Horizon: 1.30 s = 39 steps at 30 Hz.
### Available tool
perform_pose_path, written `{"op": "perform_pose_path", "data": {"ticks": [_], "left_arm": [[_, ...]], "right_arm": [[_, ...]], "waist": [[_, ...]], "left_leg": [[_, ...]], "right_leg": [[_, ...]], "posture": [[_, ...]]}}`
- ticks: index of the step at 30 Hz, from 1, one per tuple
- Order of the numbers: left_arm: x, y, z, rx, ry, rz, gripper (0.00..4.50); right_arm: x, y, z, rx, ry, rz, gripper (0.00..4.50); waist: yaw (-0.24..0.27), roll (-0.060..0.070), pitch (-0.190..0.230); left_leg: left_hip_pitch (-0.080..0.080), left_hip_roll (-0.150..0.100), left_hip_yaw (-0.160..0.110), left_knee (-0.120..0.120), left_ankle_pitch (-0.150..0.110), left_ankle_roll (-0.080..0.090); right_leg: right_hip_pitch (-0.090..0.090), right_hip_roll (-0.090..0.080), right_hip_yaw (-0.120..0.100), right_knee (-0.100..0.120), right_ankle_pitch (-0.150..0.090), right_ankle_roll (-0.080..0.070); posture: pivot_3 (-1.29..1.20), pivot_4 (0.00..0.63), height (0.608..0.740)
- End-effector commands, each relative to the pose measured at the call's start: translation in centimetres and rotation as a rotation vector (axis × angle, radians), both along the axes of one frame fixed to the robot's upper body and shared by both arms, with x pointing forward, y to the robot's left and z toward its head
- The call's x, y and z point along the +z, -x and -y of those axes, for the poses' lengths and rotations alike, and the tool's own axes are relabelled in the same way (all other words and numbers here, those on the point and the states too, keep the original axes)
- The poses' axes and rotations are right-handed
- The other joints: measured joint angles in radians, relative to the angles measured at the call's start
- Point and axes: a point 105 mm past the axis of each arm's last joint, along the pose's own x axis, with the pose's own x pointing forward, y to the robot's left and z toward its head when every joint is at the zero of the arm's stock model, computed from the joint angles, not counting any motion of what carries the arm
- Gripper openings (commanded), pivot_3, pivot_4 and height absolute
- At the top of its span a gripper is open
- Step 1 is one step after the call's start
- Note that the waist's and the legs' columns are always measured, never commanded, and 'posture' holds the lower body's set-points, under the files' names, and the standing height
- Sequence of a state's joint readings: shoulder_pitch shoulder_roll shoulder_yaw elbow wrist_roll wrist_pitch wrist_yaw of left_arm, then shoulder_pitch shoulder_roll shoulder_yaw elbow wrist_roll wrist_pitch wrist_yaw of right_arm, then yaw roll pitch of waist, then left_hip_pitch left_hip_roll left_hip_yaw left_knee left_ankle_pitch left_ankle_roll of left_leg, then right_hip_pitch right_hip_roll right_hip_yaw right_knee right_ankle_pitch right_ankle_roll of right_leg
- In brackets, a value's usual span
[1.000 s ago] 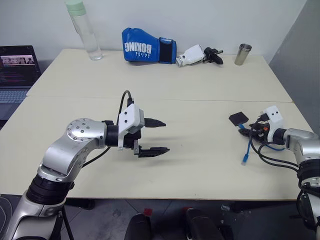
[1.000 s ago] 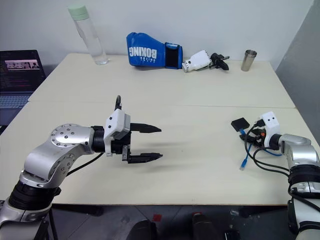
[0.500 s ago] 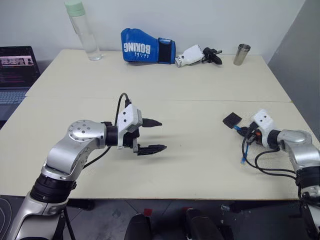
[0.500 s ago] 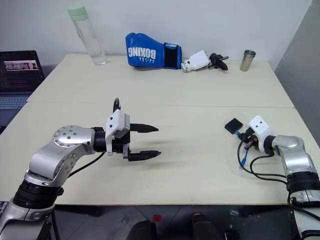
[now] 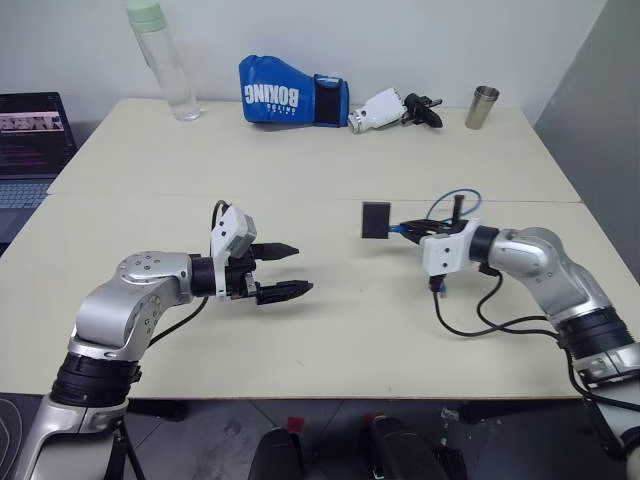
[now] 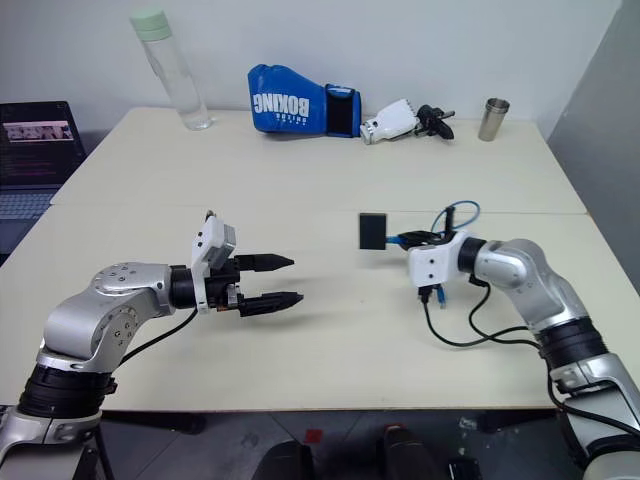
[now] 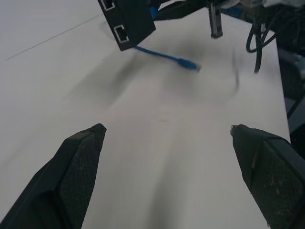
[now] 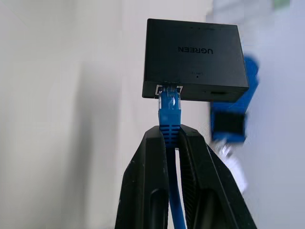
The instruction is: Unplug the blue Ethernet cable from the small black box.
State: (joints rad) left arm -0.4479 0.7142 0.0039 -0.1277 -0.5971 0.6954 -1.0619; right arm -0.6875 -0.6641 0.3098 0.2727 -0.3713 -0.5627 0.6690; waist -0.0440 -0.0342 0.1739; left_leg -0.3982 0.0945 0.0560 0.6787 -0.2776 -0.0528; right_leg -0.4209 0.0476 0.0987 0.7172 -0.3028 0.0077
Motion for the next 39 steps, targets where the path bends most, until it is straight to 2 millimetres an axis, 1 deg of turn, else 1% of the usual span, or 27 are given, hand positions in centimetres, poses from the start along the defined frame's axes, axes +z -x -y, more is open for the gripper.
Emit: {"op": "perform_pose_path", "data": {"ticks": [1, 3, 6, 13, 16, 19, 21, 22, 25, 29, 30, 31, 33, 36, 39], "left_arm": [[2.4, -0.3, 0.4, 0.006, 0.118, -0.003, 4.50], [2.6, -0.8, 0.4, 0.038, 0.168, -0.034, 4.50], [1.7, -1.6, 0.3, 0.085, 0.167, -0.068, 4.50], [2.0, -1.9, 1.2, 0.069, 0.212, -0.084, 4.50], [2.6, -2.1, 1.6, 0.063, 0.279, -0.107, 4.50], [2.7, -2.0, 1.8, 0.048, 0.301, -0.123, 4.50], [3.0, -2.0, 1.8, 0.032, 0.340, -0.153, 4.12], [3.1, -1.9, 1.7, 0.023, 0.362, -0.171, 4.02], [3.3, -1.8, 1.6, 0.007, 0.395, -0.206, 3.26], [3.2, -1.5, 1.6, -0.015, 0.398, -0.235, 2.45], [3.1, -1.3, 1.7, -0.025, 0.395, -0.241, 2.18], [3.0, -1.0, 1.9, -0.039, 0.388, -0.246, 2.04], [2.9, -0.7, 2.1, -0.054, 0.384, -0.253, 1.57], [2.9, -0.7, 2.0, -0.051, 0.389, -0.255, 0.87], [2.9, -0.7, 1.9, -0.048, 0.391, -0.257, 0.81]], "right_arm": [[2.0, 1.3, -2.4, 0.123, -0.012, 0.085, 0.06], [2.3, 1.7, -3.3, 0.163, -0.023, 0.093, 0.06], [2.8, 2.1, -4.5, 0.202, -0.037, 0.095, 0.06], [2.9, 2.7, -5.6, 0.243, -0.048, 0.078, 0.06], [2.9, 3.1, -6.0, 0.262, -0.052, 0.070, 0.06], [2.9, 3.2, -6.1, 0.269, -0.051, 0.062, 0.06], [2.8, 3.3, -6.2, 0.270, -0.054, 0.055, 0.06], [2.8, 3.4, -6.2, 0.270, -0.056, 0.052, 0.06], [2.8, 3.4, -6.2, 0.269, -0.058, 0.051, 0.06], [2.9, 3.5, -6.2, 0.271, -0.061, 0.054, 0.06], [2.9, 3.5, -6.2, 0.271, -0.061, 0.056, 0.06], [2.9, 3.5, -6.2, 0.271, -0.062, 0.057, 0.06], [2.9, 3.6, -6.2, 0.272, -0.063, 0.058, 0.06], [2.8, 3.6, -6.3, 0.273, -0.066, 0.057, 0.06], [2.8, 3.7, -6.3, 0.275, -0.068, 0.062, 0.06]], "waist": [[0.004, 0.000, 0.000], [0.005, 0.000, 0.000], [0.007, 0.000, 0.000], [0.011, 0.000, 0.000], [0.012, 0.000, 0.000], [0.011, 0.000, 0.000], [0.011, 0.000, 0.000], [0.011, 0.000, 0.000], [0.011, 0.000, 0.000], [0.011, 0.000, 0.000], [0.011, 0.000, 0.000], [0.011, 0.000, 0.000], [0.011, 0.000, 0.000], [0.011, 0.000, 0.000], [0.011, 0.000, 0.000]], "left_leg": [[0.000, 0.000, 0.000, 0.000, 0.000, 0.000], [0.000, 0.000, 0.000, 0.000, 0.000, 0.000], [0.000, 0.000, 0.000, 0.001, 0.000, 0.000], [0.000, 0.000, 0.000, 0.001, 0.001, -0.001], [0.000, 0.000, 0.000, 0.001, 0.001, -0.001], [0.000, 0.000, 0.000, 0.001, 0.001, -0.001], [0.000, 0.000, 0.000, 0.001, 0.001, -0.002], [0.000, 0.000, 0.000, 0.001, 0.001, -0.002], [0.000, 0.000, 0.000, 0.001, 0.001, -0.002], [0.000, 0.000, -0.001, 0.001, 0.001, -0.002], [0.000, 0.000, -0.001, 0.001, 0.001, -0.002], [0.000, 0.000, -0.001, 0.001, 0.001, -0.002], [0.000, 0.000, -0.001, 0.001, 0.001, -0.002], [0.000, 0.000, 0.000, 0.001, 0.001, -0.002], [0.000, 0.000, -0.001, 0.001, 0.001, -0.002]], "right_leg": [[0.000, 0.000, 0.000, 0.000, 0.000, 0.000], [0.000, 0.000, 0.000, 0.000, 0.000, 0.000], [0.000, 0.000, 0.000, 0.001, 0.000, 0.000], [0.000, 0.000, 0.000, 0.001, 0.000, 0.000], [0.000, 0.000, 0.000, 0.001, 0.000, 0.000], [0.000, 0.000, 0.000, 0.001, 0.000, 0.000], [0.000, 0.000, 0.000, 0.001, 0.000, 0.000], [0.000, 0.000, 0.000, 0.001, 0.000, 0.000], [0.000, 0.000, 0.000, 0.001, 0.000, 0.000], [0.000, 0.000, 0.000, 0.001, 0.000, 0.000], [0.000, 0.000, 0.000, 0.001, 0.000, 0.000], [0.000, 0.000, 0.000, 0.001, 0.000, 0.000], [0.000, 0.000, 0.000, 0.001, 0.000, 0.000], [0.000, 0.000, 0.000, 0.001, 0.000, 0.000], [0.000, 0.000, 0.000, 0.001, 0.000, 0.000]], "posture": [[0.00, 0.150, 0.740], [0.00, 0.150, 0.740], [0.00, 0.150, 0.740], [0.00, 0.150, 0.740], [0.00, 0.150, 0.740], [0.00, 0.150, 0.740], [0.00, 0.150, 0.740], [0.00, 0.150, 0.740], [0.00, 0.150, 0.740], [0.00, 0.150, 0.740], [0.00, 0.150, 0.740], [0.00, 0.150, 0.740], [0.00, 0.150, 0.740], [0.00, 0.150, 0.740], [0.00, 0.150, 0.740]]}}
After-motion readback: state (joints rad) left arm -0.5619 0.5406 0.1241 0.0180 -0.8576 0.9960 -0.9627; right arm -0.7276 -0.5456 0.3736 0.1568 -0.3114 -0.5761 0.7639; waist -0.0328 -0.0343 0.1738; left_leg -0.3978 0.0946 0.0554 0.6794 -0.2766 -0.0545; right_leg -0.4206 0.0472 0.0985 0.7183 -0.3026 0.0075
